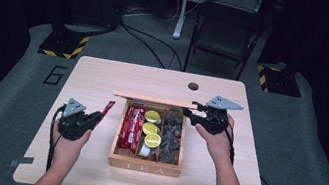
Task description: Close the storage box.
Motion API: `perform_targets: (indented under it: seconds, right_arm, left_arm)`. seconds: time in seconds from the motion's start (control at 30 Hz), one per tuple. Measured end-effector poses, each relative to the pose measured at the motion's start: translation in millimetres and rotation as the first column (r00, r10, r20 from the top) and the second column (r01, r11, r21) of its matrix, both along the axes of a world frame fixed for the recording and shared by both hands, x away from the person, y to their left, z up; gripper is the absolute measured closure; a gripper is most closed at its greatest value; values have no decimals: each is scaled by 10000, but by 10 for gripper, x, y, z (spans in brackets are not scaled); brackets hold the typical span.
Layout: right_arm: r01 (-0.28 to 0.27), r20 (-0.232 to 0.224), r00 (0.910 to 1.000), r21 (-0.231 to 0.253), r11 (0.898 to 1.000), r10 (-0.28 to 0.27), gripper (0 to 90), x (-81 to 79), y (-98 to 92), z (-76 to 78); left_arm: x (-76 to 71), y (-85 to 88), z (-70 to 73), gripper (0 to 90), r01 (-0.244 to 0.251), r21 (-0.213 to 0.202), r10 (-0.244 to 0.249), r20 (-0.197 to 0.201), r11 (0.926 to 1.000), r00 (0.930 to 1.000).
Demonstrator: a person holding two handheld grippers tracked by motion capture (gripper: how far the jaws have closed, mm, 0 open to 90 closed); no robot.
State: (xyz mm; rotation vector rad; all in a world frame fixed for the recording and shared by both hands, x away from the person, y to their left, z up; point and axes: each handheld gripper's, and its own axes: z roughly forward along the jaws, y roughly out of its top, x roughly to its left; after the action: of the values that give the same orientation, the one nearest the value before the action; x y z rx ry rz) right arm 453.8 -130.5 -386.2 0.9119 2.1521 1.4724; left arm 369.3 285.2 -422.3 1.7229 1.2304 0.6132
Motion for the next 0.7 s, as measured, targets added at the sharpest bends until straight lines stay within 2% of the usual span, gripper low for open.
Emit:
perform_targets:
  seconds: [0.07,0.3,0.7]
  right_arm:
    - [39,-2,10000,-14,10000,-39,518,-4,3,-1]
    - [38,17,10000,-27,10000,-37,518,-13,4,-7]
    - [15,49,10000,-76,10000,-15,516,-34,3,-23]
  left_arm:
    - [-10,54,-43,855,-120,-91,119,-43,9999,9999]
    - [-14,181,-126,855,-346,-23,345,-236,9994,9991]
    - [7,277,-125,855,-506,-201,502,-182,9985,9986]
